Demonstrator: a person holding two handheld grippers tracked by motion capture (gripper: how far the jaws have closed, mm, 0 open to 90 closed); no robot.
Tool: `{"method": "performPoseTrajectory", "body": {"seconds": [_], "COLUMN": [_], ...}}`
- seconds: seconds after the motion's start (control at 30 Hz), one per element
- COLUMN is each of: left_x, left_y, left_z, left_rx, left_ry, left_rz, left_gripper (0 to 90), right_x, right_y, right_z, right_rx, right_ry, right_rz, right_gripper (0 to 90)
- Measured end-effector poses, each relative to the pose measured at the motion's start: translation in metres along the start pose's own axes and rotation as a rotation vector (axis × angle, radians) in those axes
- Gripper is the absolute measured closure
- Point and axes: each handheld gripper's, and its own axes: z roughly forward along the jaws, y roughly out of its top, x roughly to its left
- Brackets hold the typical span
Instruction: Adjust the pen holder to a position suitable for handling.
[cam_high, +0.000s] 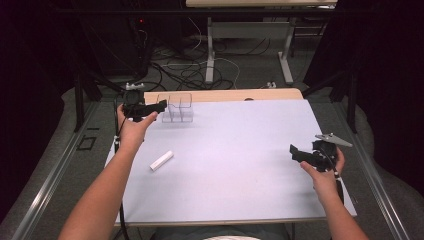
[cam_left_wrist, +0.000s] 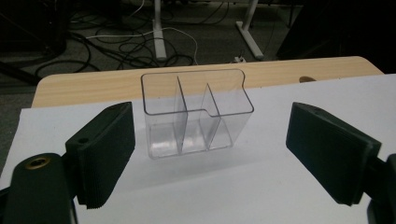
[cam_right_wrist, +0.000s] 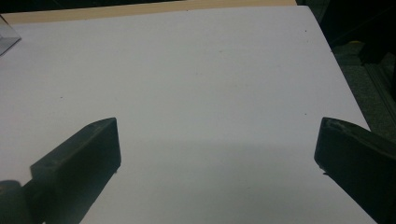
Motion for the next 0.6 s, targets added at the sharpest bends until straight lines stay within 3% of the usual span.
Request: {"method": "performPoseTrajectory", "body": {"seconds": [0.33,0.6], "left_x": [-0.007,-0.008], "left_y": [0.018,0.026], "left_z": [0.010,0.022], "left_rx": [0.008,0.012], "left_ry": [0.023,0.045], "left_rz": [0.039,0.044], "left_gripper": [16.3,19.1], "right_x": [0.000,0.000], "right_y": [-0.001,-0.001], "right_z": [0.001,0.001], "right_rx": [0.004,0.001], "right_ry": [0.002,0.005], "right_rz": [0.011,0.017], "right_gripper": [0.2,0.2]}}
